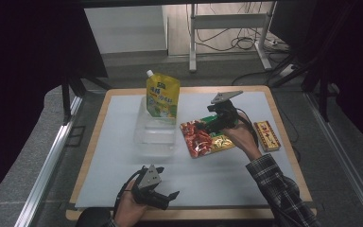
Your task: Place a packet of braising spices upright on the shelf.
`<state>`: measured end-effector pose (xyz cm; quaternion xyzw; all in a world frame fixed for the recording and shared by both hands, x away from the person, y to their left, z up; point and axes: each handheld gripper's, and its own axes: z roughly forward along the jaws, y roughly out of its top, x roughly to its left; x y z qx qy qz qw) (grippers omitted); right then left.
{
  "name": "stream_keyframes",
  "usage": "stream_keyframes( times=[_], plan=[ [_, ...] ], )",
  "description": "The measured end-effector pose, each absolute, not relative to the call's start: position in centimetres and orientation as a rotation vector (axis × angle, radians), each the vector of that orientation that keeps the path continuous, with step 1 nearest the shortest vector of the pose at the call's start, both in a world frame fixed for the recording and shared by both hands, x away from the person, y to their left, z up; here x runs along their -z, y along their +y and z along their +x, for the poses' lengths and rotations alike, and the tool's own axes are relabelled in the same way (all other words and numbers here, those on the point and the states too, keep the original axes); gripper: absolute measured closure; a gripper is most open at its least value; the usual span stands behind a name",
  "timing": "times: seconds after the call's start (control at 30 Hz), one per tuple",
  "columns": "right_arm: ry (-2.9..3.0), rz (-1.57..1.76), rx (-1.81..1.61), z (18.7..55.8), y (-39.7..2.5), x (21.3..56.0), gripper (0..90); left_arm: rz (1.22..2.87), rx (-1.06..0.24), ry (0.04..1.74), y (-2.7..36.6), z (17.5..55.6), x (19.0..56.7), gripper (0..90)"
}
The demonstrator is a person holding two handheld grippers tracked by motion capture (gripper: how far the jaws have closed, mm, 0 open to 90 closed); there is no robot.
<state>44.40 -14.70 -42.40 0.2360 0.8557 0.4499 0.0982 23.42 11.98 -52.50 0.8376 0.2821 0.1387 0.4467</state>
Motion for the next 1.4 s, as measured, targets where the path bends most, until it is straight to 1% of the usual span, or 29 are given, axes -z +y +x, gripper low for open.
stream_keyframes(
  times=[0.5,0.77,1.4],
  plan=[
    [2.547,0.68,-1.269,42.5,-16.8,44.3,3.6,2.082,-0.344,0.692,11.9,23.4,52.5,3.5],
    [2.518,0.762,-1.343,42.0,-18.0,44.5,2.9,2.073,-0.34,0.685,12.0,23.4,52.4,3.4],
    [2.47,0.884,-1.212,42.6,-22.1,46.8,2.6,2.085,-0.343,0.68,12.0,23.4,52.5,3.4]
  ],
)
